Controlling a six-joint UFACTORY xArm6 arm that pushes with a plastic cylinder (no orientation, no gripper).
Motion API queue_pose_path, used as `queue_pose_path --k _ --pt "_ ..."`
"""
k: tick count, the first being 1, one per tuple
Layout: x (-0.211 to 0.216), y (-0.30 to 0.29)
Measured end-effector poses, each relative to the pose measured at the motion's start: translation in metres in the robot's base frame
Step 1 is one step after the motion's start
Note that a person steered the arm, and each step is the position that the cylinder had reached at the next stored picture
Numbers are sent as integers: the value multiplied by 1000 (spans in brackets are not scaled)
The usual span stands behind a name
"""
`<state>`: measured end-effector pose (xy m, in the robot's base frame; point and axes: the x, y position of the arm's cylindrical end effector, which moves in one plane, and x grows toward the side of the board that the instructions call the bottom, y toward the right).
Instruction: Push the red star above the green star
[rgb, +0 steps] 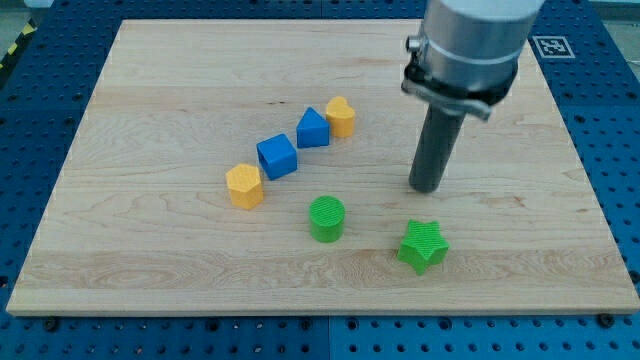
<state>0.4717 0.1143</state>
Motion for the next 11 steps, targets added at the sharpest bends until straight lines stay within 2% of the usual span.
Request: queue_pose_path --k 1,3,4,6,7,9,11 --pt "-60 2" --pt "-191 -44" --pt "-250 -31" --pt "-259 35" --pt "-251 39" --pt "-200 45" --pt "-181 110"
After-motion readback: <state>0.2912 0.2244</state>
